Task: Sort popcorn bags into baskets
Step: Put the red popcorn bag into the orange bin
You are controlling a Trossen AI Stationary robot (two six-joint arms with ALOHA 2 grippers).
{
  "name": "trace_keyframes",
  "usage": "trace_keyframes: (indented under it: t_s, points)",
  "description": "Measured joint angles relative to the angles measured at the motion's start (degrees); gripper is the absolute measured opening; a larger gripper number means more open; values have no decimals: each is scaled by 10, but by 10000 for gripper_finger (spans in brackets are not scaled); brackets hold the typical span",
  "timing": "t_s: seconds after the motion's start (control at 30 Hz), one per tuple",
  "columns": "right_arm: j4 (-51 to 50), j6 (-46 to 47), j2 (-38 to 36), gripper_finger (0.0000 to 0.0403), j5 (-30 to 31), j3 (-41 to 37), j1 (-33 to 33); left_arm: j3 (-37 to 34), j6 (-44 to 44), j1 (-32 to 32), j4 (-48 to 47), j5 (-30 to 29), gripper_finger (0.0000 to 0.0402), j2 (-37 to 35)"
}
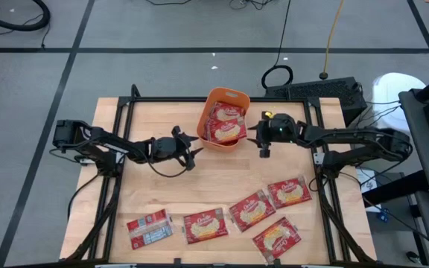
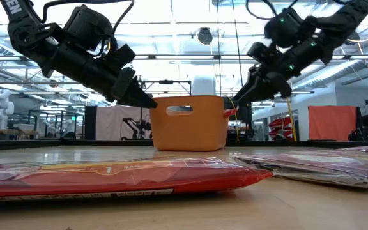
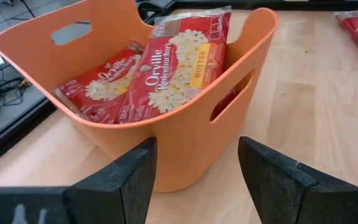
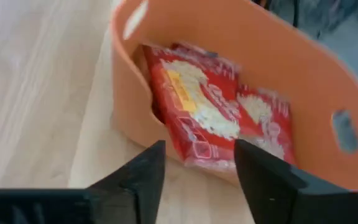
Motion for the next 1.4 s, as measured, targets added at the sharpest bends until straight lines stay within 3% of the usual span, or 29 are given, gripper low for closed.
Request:
trace_keyframes:
  t_s: [0.27,0.47,0.6,0.93,1.4]
  points:
    - [222,-183,-6,196,1,-114,11,0,-2,1,0,0,230,0]
    - [333,-223,1,182,-9,-165,11,0,-5,1,0,0,230,0]
    - [334,-259,29,181,-9,-142,24,0,-5,1,0,0,230,0]
    - [304,-425,88,161,80,-116,32,0,4,1,0,0,230,0]
    - [339,-388,134,48,31,-111,21,0,5,27,-2,18,230,0]
